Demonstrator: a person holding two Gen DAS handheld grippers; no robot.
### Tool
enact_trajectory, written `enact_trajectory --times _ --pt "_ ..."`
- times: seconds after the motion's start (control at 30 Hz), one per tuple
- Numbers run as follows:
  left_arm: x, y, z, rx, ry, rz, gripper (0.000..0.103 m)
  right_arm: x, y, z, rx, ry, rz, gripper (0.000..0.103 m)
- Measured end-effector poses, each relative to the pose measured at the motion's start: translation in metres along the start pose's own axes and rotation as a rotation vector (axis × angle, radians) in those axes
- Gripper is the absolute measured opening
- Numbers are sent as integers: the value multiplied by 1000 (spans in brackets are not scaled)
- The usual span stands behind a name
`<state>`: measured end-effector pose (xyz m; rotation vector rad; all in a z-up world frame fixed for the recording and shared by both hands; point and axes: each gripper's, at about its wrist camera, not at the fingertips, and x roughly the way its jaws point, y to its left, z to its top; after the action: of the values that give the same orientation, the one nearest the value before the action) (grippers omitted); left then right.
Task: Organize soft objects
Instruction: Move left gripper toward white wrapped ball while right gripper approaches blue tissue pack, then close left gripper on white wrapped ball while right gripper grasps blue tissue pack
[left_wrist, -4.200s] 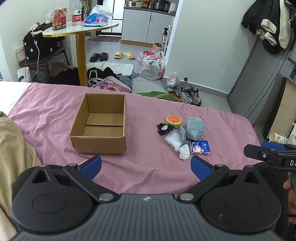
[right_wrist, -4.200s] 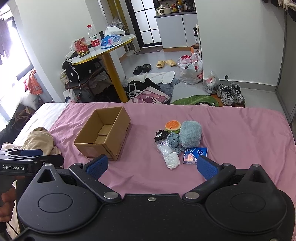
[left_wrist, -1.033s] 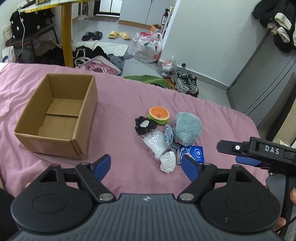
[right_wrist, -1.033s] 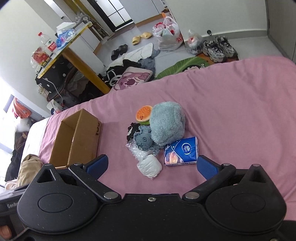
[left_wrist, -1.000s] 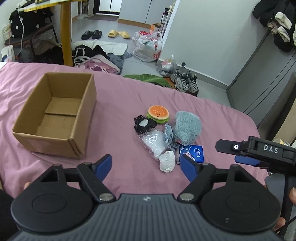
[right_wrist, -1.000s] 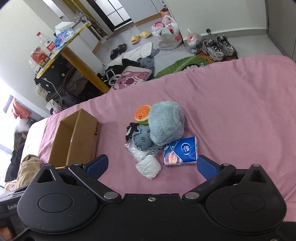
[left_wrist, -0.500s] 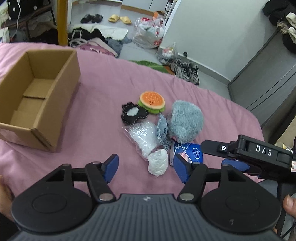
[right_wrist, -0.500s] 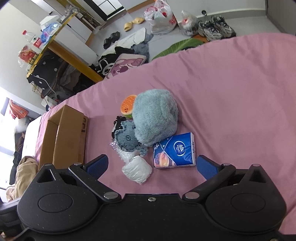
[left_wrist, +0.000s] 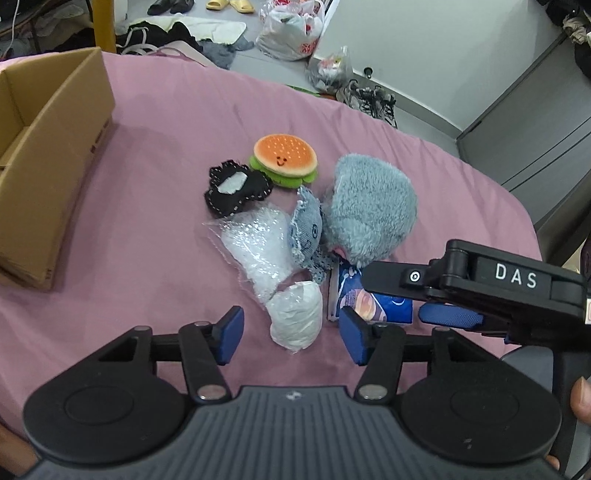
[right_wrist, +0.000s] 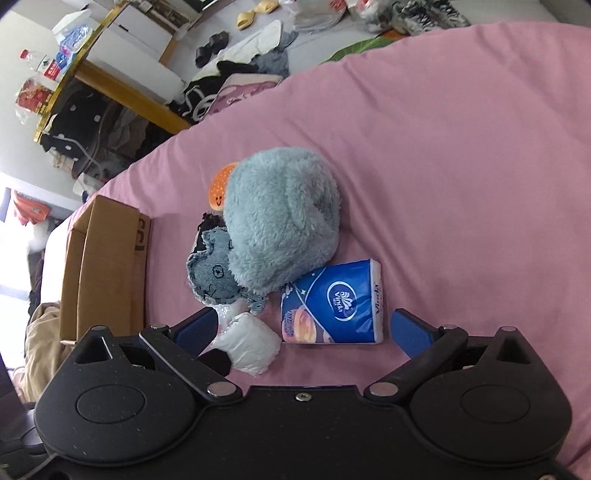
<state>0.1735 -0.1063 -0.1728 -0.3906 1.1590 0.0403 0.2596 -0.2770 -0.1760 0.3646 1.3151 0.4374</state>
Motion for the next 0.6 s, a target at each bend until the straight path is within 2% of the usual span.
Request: enact_trajectory --times 0.37,0.43,0.6 --pt "28 -1 0 -13 25 -4 45 14 -7 5 -2 49 2 100" --pt "32 0 0 -12 28 0 36 17 -8 6 -5 57 -7 99" --pt "29 1 -2 -9 14 11 35 21 -7 8 -16 68 -36 97"
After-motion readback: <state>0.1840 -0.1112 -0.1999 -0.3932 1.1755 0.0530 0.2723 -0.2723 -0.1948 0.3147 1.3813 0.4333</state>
